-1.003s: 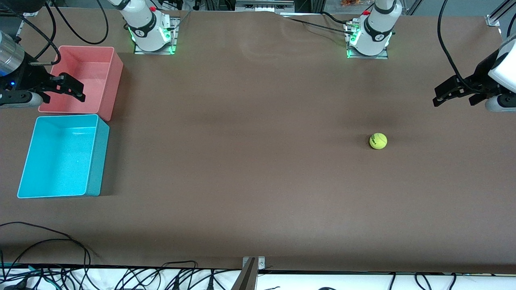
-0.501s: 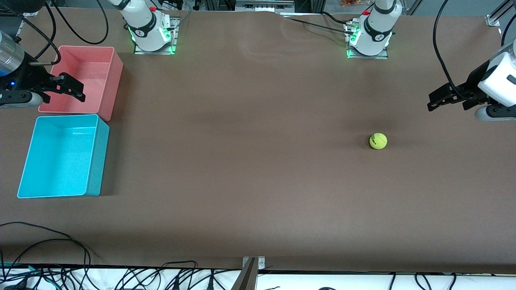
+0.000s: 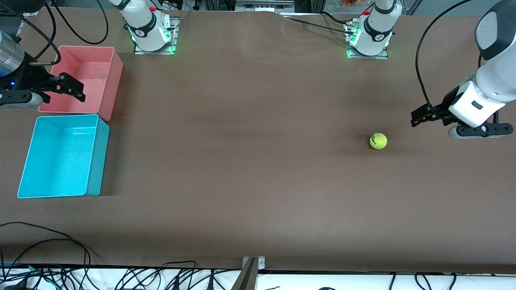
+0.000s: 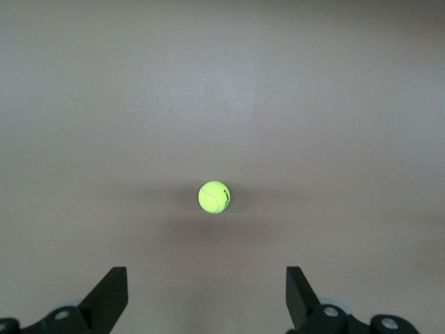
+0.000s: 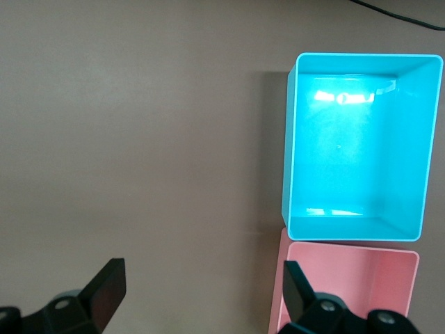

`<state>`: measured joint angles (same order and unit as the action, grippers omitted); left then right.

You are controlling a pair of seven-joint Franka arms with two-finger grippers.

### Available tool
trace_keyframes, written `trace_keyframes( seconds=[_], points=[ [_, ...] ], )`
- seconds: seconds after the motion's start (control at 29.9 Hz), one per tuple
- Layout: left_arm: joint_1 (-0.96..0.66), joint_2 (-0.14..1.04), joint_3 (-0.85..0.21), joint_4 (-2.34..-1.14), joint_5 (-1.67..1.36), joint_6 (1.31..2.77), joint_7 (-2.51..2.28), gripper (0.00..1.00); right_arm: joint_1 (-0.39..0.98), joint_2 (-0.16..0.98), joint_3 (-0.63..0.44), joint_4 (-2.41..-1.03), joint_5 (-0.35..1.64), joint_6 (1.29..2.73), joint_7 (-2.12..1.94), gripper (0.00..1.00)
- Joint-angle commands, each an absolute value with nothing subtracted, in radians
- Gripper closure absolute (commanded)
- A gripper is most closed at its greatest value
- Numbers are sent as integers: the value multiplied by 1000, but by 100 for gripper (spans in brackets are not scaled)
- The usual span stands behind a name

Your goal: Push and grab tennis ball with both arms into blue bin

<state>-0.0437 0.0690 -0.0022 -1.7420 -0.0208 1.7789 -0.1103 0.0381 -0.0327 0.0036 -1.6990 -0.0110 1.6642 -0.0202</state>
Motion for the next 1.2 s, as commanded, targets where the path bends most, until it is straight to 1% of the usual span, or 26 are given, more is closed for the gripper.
trace_keyframes(
  seconds=[0.0, 0.47, 0.67, 0.94, 1.17],
  points=[
    [-31, 23, -6, -1854, -31, 1876, -106, 0, 37, -28, 6, -1681, -6, 1658, -25, 0],
    [-23, 18, -5, -2108, -31, 2163, -103, 0, 37, -28, 6, -1683, -6, 1658, -23, 0],
    [-25, 20, -5, -2195, -31, 2200, -103, 0, 37, -28, 6, -1683, -6, 1658, -23, 0],
    [-23, 25, -5, -2309, -31, 2325, -103, 0, 37, -28, 6, -1681, -6, 1658, -23, 0],
    [-11, 43, -5, -2345, -29, 2368, -103, 0, 37, -28, 6, -1681, -6, 1658, -23, 0]
  ],
)
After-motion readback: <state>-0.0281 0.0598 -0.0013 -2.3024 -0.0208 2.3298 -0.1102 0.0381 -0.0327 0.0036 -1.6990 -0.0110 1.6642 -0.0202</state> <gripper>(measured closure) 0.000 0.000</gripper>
